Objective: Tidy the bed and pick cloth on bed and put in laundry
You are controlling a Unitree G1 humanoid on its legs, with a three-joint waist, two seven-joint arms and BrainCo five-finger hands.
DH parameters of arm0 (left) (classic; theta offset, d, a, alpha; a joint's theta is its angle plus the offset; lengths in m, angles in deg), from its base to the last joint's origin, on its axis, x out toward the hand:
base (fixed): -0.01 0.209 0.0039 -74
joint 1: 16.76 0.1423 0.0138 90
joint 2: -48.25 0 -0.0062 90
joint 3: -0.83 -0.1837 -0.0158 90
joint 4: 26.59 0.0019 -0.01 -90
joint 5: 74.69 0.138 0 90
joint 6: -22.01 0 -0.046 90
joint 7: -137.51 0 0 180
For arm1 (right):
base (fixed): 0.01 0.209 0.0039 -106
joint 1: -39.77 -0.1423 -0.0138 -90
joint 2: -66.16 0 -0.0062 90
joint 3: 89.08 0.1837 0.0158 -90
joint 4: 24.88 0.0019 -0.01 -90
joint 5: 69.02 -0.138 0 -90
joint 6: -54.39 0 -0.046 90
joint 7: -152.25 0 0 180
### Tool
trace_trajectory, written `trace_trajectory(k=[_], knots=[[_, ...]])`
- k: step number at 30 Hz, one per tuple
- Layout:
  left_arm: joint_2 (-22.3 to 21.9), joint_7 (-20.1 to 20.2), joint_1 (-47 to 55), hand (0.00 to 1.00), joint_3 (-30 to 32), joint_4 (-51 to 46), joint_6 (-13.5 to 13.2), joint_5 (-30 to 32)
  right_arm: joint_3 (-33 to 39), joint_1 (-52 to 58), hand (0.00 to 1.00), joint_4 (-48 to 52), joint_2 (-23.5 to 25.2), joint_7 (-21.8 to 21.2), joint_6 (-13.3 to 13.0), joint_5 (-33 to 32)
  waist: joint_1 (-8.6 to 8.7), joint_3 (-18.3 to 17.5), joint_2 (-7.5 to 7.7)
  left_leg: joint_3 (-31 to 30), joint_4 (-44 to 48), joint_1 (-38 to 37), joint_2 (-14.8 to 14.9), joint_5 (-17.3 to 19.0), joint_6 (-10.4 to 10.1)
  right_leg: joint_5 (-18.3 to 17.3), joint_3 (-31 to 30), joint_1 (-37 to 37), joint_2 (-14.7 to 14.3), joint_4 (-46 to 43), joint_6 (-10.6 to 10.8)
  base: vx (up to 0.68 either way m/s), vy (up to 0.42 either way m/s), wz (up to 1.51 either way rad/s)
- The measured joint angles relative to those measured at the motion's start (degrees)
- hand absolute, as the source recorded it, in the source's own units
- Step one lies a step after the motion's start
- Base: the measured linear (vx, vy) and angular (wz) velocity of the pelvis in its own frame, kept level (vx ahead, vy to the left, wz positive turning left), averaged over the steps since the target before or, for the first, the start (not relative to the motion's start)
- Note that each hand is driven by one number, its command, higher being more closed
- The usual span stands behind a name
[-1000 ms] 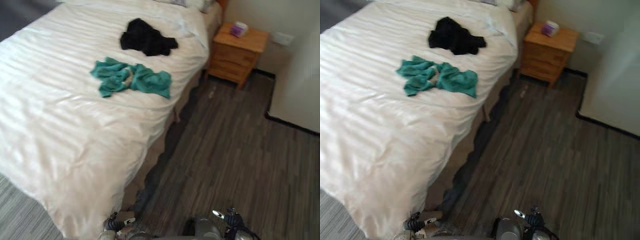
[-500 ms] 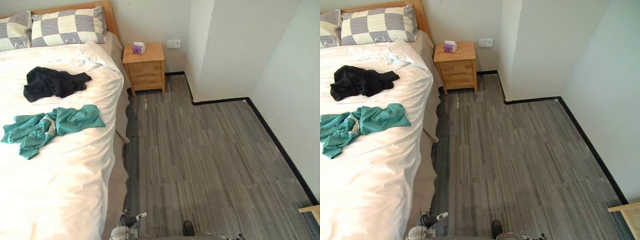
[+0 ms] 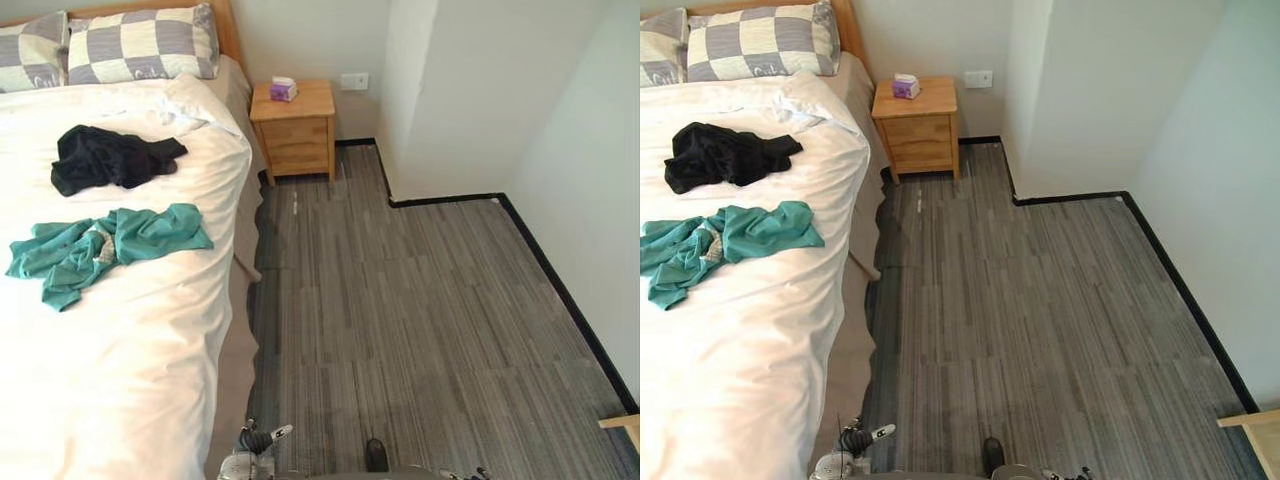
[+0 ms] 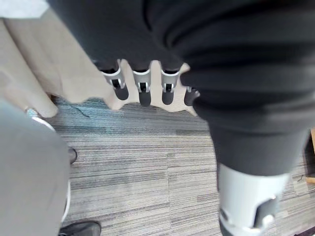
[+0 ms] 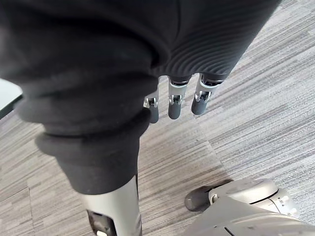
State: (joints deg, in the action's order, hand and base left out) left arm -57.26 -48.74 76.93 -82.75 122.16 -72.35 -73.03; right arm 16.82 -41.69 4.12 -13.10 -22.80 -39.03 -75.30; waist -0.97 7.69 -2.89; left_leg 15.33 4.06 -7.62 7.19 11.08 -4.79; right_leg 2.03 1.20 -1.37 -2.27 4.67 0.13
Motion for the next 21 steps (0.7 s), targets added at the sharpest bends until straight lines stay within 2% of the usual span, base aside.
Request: trace_trajectory(k=[1,2,3,4,5,6,8,10,12,13,14,15,16,17,19,20,21], knots=[[0.0,0.0,-0.3,0.0,0.1,0.0,0.0,-0.6,-0.1,-0.4,0.0,0.1,-0.5,0.0,0.0,0.2,-0.18,0.6,-0.15,1.0,0.9,0.2,0.9,0.5,-0.8,-1.4,0.9,1.3,-0.4,-2.4,-0.6,0.09,-0.069,-0.33],[0.7,0.1,-0.3,0.0,0.4,-0.1,0.0,-1.0,-0.9,-1.5,0.0,0.9,-0.3,0.2,-0.1,0.8,-0.14,1.8,0.25,2.6,6.4,2.1,2.2,1.5,-2.3,-3.8,1.8,3.0,-0.3,-5.7,-1.0,0.07,-0.133,-0.33],[1.5,0.0,-0.8,0.0,0.7,-0.8,-0.1,-1.1,-2.7,-1.6,0.0,1.5,-0.2,0.3,-0.3,2.5,0.13,2.9,1.52,5.0,19.7,6.7,4.7,1.5,-2.6,-5.8,1.7,2.8,0.1,-8.2,-1.7,0.07,-0.163,-0.24],[1.3,-0.1,-0.8,0.0,0.9,-1.4,-0.1,-1.1,-3.3,-1.5,0.0,1.8,-0.5,0.3,-0.4,2.8,-0.01,3.1,1.34,5.9,25.9,8.6,6.4,1.2,-3.0,-6.5,1.6,2.2,-0.1,-8.9,-2.2,0.06,-0.175,-0.16],[1.1,-0.1,-0.7,0.0,1.2,-1.9,-0.3,-1.1,-4.0,-1.4,0.0,1.9,-0.9,0.3,-0.5,3.2,0.04,3.6,0.93,6.3,32.1,10.4,8.4,0.2,-2.2,-7.1,1.3,1.2,-0.5,-9.5,-2.5,0.22,-0.147,-0.3],[0.4,-0.1,-0.7,0.0,2.9,-2.4,-1.1,-1.3,-5.6,-1.7,0.0,2.4,-1.6,0.4,-0.5,4.4,-0.21,4.5,0.4,7.6,42.3,14.4,11.2,-0.4,-0.9,-8.3,-0.5,-1.2,-1.0,-10.6,-2.9,0.25,-0.109,-0.34],[0.1,-0.1,-0.8,0.0,3.0,-2.4,-1.2,-1.3,-6.3,-3.0,0.0,2.4,-2.1,0.4,-0.5,4.6,0.04,4.5,0.18,8.0,40.9,17.1,9.4,0.6,0.7,-8.7,-2.8,-2.8,0.3,-10.2,-3.3,0.32,-0.046,-0.6],[0.1,-0.2,-1.0,0.0,2.6,-2.3,-1.3,-1.3,-6.4,-4.2,0.0,2.2,-2.0,0.3,-0.6,4.6,-0.07,4.5,0.26,8.2,34.5,20.2,6.4,0.6,0.6,-8.6,-4.6,-3.6,1.8,-8.8,-3.2,0.29,0.016,-0.58],[0.1,-0.2,-1.4,0.0,2.4,-2.0,-1.4,-1.3,-6.8,-4.7,0.0,2.0,-1.9,0.4,-0.6,4.6,-0.12,4.6,0.27,8.3,24.2,21.8,3.3,-0.2,0.0,-8.6,-5.4,-5.2,2.9,-6.6,-2.6,0.29,0.047,-0.34],[0.2,-0.2,-1.6,0.0,2.0,-1.9,-1.3,-1.2,-6.9,-4.8,0.0,1.8,-1.8,0.5,-0.6,4.6,-0.11,4.6,0.27,8.3,16.2,22.1,1.6,-1.6,-1.3,-8.9,-5.7,-6.3,3.4,-5.3,-1.7,0.45,0.098,-0.29],[0.2,-0.2,-1.7,0.0,1.8,-1.8,-1.2,-1.2,-6.9,-4.8,0.0,1.8,-1.7,0.7,-0.6,4.6,-0.12,4.6,0.18,8.2,9.2,22.2,0.6,-4.2,-0.7,-9.3,-5.9,-7.5,3.6,-4.2,-1.0,0.46,0.117,-0.25],[0.2,-0.2,-1.8,0.0,1.6,-1.8,-1.2,-1.2,-6.9,-4.8,0.0,1.8,-1.6,0.9,-0.6,4.6,-0.29,4.6,0.16,8.1,6.8,22.3,0.6,-6.5,-0.3,-9.8,-6.0,-7.8,3.6,-4.0,-0.4,0.49,0.158,-0.26],[0.3,-0.2,-2.2,0.0,1.4,-1.3,-1.3,-1.1,-6.9,-4.8,0.0,1.8,-1.4,1.2,-0.6,4.6,-0.77,4.5,0.08,8.4,4.8,21.7,0.7,-10.8,0.4,-10.6,-6.1,-8.4,3.8,-3.8,0.8,0.34,0.135,-0.26],[0.5,-0.2,-2.9,0.0,0.7,-0.8,-1.2,-1.0,-6.9,-4.9,0.0,1.8,-1.4,1.3,-0.7,4.6,-1.16,4.4,-0.03,8.7,4.7,21.1,-0.2,-12.8,3.4,-11.3,-6.1,-8.5,4.5,-4.1,1.7,0.42,0.191,-0.21],[1.1,-0.2,-3.1,0.0,0.6,-0.9,-1.3,-1.1,-6.9,-4.8,0.0,2.2,-0.7,1.2,-1.1,4.6,-1.16,4.6,1.43,9.1,5.2,20.9,-2.0,-10.8,6.2,-12.1,-5.4,-7.6,6.2,-6.9,3.0,0.4,0.198,0.05],[1.6,-0.2,-3.2,0.0,0.7,-0.9,-1.2,-1.0,-6.9,-4.8,0.0,2.2,-0.5,1.1,-1.1,4.7,-1.36,4.5,2.29,9.7,5.5,20.1,-3.0,-9.9,7.5,-13.6,-4.9,-5.9,7.2,-11.9,4.6,0.32,0.146,0.12],[1.8,-0.2,-3.2,0.0,0.9,-0.9,-1.2,-1.1,-6.9,-4.8,0.0,2.1,-0.3,1.0,-1.2,4.7,-1.45,4.6,2.84,10.0,5.6,19.3,-3.7,-9.2,7.6,-14.7,-4.8,-4.6,7.6,-15.9,5.3,0.34,0.135,0.02]])
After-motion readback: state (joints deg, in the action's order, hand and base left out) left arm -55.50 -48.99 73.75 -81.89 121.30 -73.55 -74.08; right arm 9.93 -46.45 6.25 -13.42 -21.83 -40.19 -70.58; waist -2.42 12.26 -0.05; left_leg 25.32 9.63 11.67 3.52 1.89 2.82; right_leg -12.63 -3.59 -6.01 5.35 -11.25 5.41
